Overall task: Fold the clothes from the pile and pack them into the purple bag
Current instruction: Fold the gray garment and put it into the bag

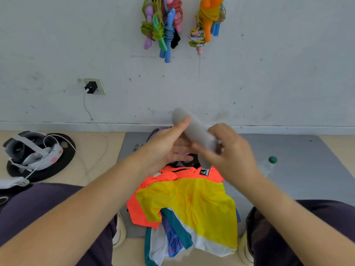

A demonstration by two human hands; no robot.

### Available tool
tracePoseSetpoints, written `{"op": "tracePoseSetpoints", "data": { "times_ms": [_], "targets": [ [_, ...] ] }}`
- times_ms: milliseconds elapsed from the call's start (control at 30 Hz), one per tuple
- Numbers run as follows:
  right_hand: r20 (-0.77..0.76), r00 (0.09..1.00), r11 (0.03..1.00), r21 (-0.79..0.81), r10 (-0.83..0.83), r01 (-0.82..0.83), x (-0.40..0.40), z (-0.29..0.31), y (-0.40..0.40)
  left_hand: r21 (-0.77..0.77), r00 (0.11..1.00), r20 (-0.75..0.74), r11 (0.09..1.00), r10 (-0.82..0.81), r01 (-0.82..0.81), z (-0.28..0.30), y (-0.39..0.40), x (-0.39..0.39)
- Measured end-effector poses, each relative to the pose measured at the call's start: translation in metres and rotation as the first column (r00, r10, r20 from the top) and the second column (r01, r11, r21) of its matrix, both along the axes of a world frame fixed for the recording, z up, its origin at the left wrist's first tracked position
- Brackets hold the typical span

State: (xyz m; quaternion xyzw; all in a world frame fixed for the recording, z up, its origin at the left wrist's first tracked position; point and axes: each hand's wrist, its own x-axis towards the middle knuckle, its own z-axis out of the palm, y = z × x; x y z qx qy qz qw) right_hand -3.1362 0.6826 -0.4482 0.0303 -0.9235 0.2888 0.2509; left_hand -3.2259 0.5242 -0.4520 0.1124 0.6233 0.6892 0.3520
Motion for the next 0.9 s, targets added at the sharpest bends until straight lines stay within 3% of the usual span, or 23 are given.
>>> {"op": "tracePoseSetpoints", "data": {
  "times_ms": [67,133,233,300,367,433,467,600,700,800,900],
  "targets": [
    [0.11,0.978,0.983,0.028,0.18,-0.184,-0.003,0.001,-0.005,0.092,0.99,0.13,0.993,0.059,-0.071,-0.002,0.005,-0.009],
    [0.178,0.946,0.962,-0.082,0.272,-0.261,-0.011,-0.001,0.0,0.075,0.981,0.113,0.983,0.158,-0.167,-0.008,0.007,-0.024],
    [0.136,0.988,0.94,-0.34,0.08,-0.029,-0.033,-0.011,0.015,0.094,0.984,0.08,0.981,0.161,-0.169,-0.027,0.013,-0.045],
    [0.279,0.96,0.842,-0.517,-0.002,0.152,-0.053,-0.021,0.032,0.142,0.992,0.09,0.985,0.086,-0.098,-0.039,0.019,-0.058],
    [0.463,0.853,0.68,-0.708,0.243,0.191,-0.074,-0.038,0.049,0.183,0.992,0.118,0.981,0.038,-0.06,-0.054,0.028,-0.07],
    [0.495,0.743,0.502,-0.829,0.451,0.248,-0.089,-0.067,0.059,0.174,0.992,0.114,0.983,0.047,-0.066,-0.079,0.039,-0.083],
    [0.509,0.718,0.472,-0.836,0.475,0.28,-0.096,-0.084,0.062,0.12,0.994,0.084,0.989,0.074,-0.084,-0.093,0.044,-0.089],
    [0.633,0.687,0.452,-0.761,0.357,0.466,-0.126,-0.159,0.076,-0.305,0.98,-0.135,0.934,0.15,-0.185,-0.165,0.051,-0.122],
    [0.746,0.658,0.521,-0.604,0.104,0.603,-0.159,-0.201,0.096,-0.552,0.931,-0.364,0.807,-0.009,-0.209,-0.22,0.042,-0.16],
    [0.661,0.74,0.537,-0.582,-0.124,0.611,-0.206,-0.229,0.116,-0.609,0.805,-0.558,0.758,-0.201,-0.234,-0.258,0.042,-0.205],
    [0.517,0.831,0.622,-0.587,-0.205,0.519,-0.255,-0.247,0.123,-0.685,0.704,-0.6,0.699,-0.38,-0.206,-0.288,0.056,-0.241]
  ]
}}
